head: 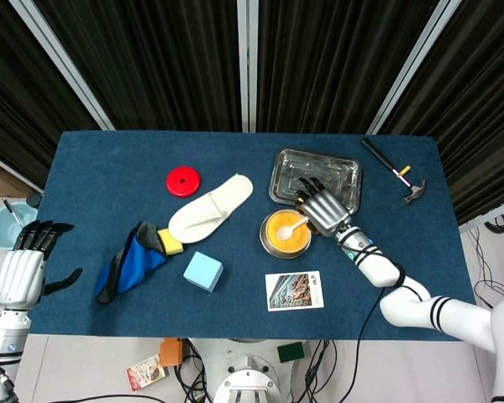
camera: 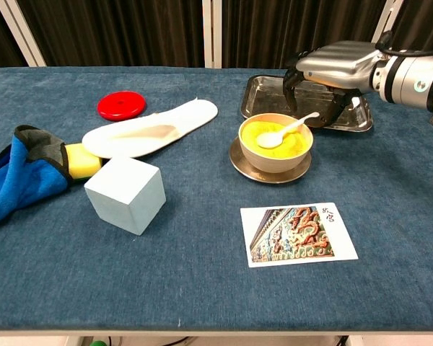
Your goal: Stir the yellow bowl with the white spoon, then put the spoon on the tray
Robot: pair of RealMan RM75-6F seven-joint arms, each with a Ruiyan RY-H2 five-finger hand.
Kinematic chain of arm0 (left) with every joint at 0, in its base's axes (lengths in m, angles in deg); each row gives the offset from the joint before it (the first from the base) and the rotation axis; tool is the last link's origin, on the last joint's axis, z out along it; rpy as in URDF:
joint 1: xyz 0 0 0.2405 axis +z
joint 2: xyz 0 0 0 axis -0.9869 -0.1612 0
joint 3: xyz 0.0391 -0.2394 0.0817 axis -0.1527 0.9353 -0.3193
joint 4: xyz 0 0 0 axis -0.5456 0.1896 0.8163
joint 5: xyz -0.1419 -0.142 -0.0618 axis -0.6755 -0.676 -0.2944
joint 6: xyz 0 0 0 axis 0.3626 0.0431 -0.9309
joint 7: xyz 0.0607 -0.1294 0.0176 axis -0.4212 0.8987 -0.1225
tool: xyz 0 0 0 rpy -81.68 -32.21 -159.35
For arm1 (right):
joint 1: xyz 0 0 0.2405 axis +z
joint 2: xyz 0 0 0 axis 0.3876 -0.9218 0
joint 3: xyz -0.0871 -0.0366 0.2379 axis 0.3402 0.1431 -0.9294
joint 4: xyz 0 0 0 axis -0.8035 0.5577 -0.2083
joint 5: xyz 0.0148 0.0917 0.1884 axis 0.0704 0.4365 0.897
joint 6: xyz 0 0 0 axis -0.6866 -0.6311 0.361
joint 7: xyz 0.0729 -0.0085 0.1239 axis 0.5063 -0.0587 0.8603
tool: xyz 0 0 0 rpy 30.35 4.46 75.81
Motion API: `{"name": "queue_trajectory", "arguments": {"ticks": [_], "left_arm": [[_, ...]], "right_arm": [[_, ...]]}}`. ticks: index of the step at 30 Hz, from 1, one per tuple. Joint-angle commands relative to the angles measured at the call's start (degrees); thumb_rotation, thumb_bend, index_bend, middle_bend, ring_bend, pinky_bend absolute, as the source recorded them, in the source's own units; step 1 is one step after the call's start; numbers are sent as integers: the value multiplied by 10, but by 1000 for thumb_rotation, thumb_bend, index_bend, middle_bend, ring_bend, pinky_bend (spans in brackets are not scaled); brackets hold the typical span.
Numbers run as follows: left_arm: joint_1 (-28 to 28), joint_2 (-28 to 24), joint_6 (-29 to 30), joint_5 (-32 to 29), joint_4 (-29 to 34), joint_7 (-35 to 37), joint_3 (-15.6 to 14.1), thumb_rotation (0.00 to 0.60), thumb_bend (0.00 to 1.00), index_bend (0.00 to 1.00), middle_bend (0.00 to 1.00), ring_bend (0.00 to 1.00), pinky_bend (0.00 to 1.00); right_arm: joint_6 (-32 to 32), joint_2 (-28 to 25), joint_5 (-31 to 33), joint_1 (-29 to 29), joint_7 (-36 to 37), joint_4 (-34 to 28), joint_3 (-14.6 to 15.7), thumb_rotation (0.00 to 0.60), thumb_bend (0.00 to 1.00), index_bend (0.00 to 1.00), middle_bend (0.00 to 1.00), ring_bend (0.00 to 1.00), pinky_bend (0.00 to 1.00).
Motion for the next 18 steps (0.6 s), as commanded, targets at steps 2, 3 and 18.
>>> {"name": "queue_trajectory", "arguments": {"ticks": [2,3,18], "left_arm": [[1,2,1,2,-2,1,0,594,145,227,214,133,113],[1,2,1,2,-2,1,-1,596,145,227,212,133,113],[3,4,-2,-1,-9,7,-1,596,145,227,209,133,113]], "right_arm": [[4,25,-11,-1,22,25,1,600,362,492,224,13,92],[5,28,-13,-1,26,29,1,600,366,494,224,13,92],[11,49,-35,-2,44,63,3,600,397,505,225,13,91]]}}
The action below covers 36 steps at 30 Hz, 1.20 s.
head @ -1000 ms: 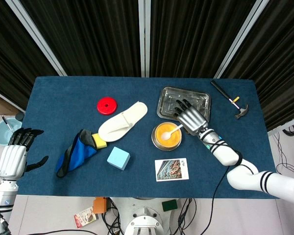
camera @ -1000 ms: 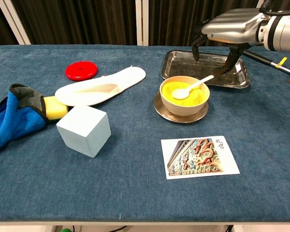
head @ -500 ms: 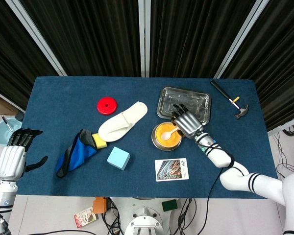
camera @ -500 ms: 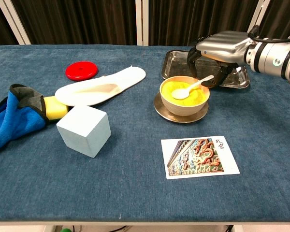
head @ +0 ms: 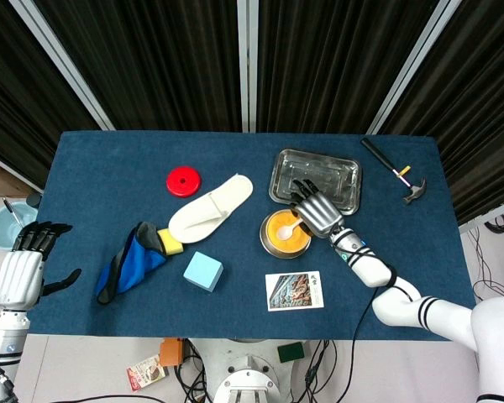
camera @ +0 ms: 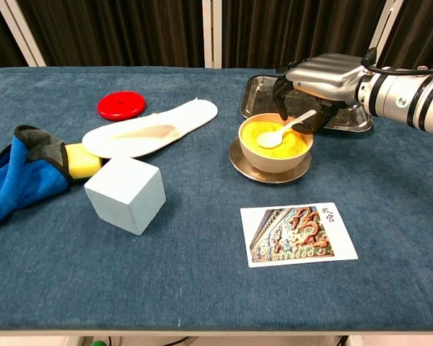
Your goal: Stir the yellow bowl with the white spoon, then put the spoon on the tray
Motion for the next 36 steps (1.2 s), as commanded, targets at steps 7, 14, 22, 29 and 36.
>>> {"name": "queue_trajectory", "arguments": {"ticks": [7,14,22,29,36], "left_arm": [[1,1,-1,0,-3,3,0,596,146,227,209,133,113],[1,3,-1,0,-6,4,0,598,145,227,209,133,113],[1,2,-3,0,-7,5,0,595,145,227,209,133,114],[2,1,-3,1,-5,3,-1,595,145,227,209,133,113],[1,1,-4,3,-3,0,-2,596,145,227,209,133,113]], "right_arm": [[-5,1,1,0,-3,4,0,600,423,521,226,13,91],[-6,0,2,-1,-5,1,-2,600,437,543,231,13,91],[-5,-7,2,-1,-13,-4,-4,600,445,563,240,13,90],[11,-37,-22,4,-57,-29,1,600,477,602,260,14,89],[4,-86,-53,32,-177,-64,6,600,492,628,273,24,90]]}}
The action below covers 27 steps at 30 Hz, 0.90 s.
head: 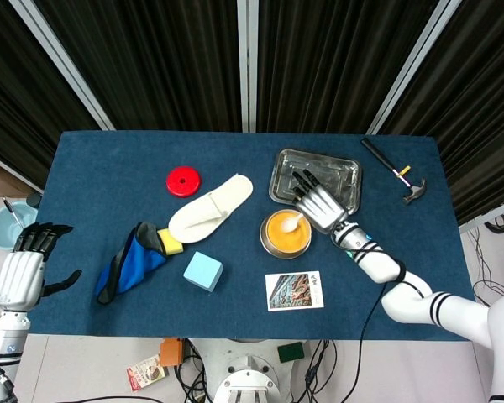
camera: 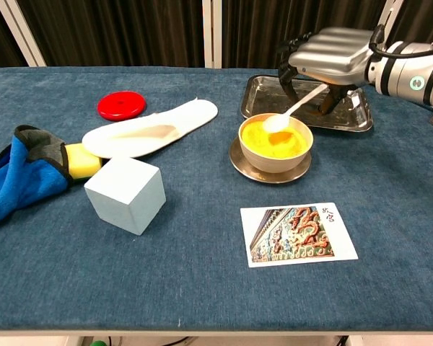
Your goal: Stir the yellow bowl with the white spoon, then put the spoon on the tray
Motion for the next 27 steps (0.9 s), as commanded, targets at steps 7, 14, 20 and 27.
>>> {"name": "queue_trajectory", "arguments": {"ticks": [7,14,20,27], "left_arm": [[4,4,0,-3,-4,3,-3,594,145,227,208,133,113],[9,6,2,-5,-11,10,-5,600,145,227,209,133,112],[11,8,3,-5,-16,14,-6,600,145,227,209,133,112],[11,11,2,-4,-22,18,-7,597,146,227,209,133,112]], "right_arm": [[-42,-31,-32,48,-171,-18,18,600,497,636,283,26,90],[-48,-8,-43,59,-219,4,29,600,500,643,284,27,89],[-43,13,-52,60,-232,20,36,600,501,644,285,27,89],[-24,27,-58,54,-214,24,34,600,501,647,287,32,89]]}}
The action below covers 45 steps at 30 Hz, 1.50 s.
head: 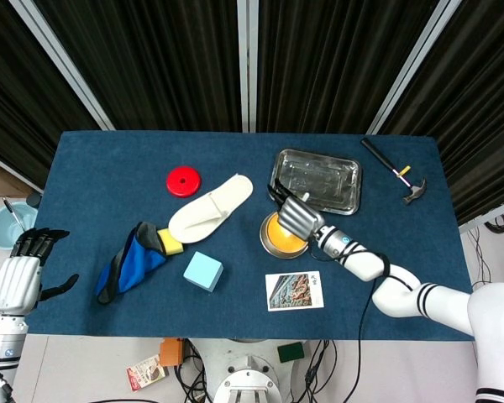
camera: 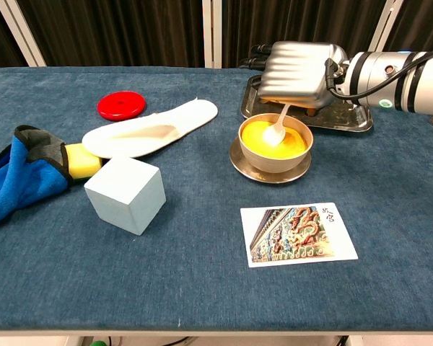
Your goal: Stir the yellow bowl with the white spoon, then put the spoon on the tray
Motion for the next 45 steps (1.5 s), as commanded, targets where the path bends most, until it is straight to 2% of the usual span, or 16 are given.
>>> {"name": "queue_trajectory", "arguments": {"ticks": [1,12,20,28,38,45], "left_arm": [[0,1,-1,0,-2,1,0,594,145,227,209,133,113],[0,5,-2,1,-9,7,0,598,146,227,209,133,112],[-4,2,-3,4,-2,-1,3,596,145,227,209,133,112],[-6,0,-4,6,8,-11,3,598,146,227,209,133,112],[-4,5,-7,0,-2,-2,1,595,145,227,209,133,113],[0,6,-4,1,-7,3,-1,599,145,227,209,133,112]], "right_arm": [[7,5,-3,-3,9,1,-1,600,501,648,288,34,89],[51,19,4,-33,78,3,-7,600,501,657,293,39,89],[94,-11,-6,-59,117,-2,-9,600,501,660,296,40,89],[47,-42,-20,-34,46,-8,-1,600,501,661,296,39,87],[15,-4,-45,-6,-18,19,8,600,500,670,296,40,80],[20,11,-49,-6,-13,17,7,600,501,670,297,40,78]]}}
